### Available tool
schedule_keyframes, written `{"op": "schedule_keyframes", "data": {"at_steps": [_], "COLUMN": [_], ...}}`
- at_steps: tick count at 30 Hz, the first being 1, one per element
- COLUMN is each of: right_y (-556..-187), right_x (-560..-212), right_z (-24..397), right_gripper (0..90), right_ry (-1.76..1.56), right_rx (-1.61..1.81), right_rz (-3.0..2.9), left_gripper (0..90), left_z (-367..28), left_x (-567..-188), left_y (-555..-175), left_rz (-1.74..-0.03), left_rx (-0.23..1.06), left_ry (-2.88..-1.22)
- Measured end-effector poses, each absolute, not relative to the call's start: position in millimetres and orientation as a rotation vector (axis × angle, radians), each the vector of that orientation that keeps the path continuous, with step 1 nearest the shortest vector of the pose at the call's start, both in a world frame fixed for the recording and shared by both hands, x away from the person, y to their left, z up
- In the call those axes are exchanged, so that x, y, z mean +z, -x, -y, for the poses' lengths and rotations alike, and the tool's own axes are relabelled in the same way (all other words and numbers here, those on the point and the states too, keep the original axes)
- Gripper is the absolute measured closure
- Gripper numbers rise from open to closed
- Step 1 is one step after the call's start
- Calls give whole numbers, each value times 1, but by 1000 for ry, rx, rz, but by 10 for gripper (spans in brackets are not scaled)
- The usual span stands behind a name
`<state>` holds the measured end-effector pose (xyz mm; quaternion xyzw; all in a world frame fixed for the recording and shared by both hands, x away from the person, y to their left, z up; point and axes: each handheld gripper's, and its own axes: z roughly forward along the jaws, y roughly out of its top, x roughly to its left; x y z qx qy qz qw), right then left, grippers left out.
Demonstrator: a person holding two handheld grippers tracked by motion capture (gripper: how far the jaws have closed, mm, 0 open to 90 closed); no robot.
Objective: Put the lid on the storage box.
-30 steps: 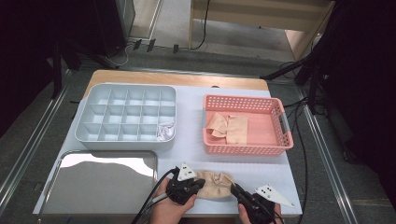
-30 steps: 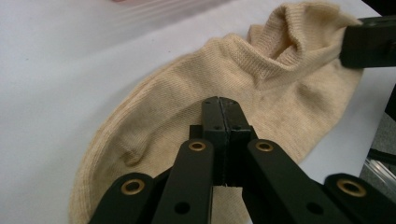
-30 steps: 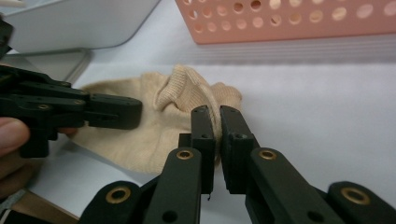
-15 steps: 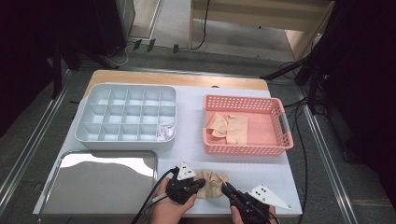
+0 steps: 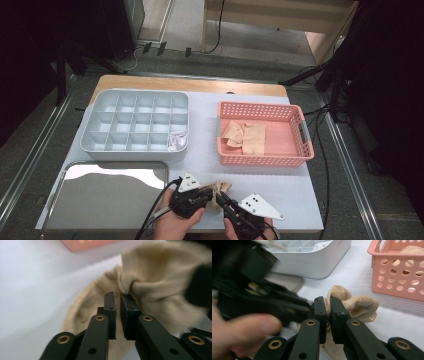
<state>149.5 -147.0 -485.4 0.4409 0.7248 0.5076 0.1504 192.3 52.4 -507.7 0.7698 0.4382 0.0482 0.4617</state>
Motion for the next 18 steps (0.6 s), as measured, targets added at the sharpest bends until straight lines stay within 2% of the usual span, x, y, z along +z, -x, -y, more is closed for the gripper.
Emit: {"op": "schedule_keyframes", "data": {"at_steps": [7,12,18], "right_y": [-155,-160,-163], "right_x": [-492,-502,-513], "right_z": [137,121,107], "right_gripper": [851,848,844], "right_ry": [-1250,-1219,-1179], "right_rx": [1429,1365,1328], "right_rz": [-2132,-2196,-2262], "left_gripper": [835,865,890], "left_z": [-94,-101,-94], "left_x": [-504,-516,-521], "left_y": [-190,-194,-196], "left_rz": [-1114,-1137,-1138], "left_rx": [118,44,33], "left_ry": [-1883,-1882,-1898]}}
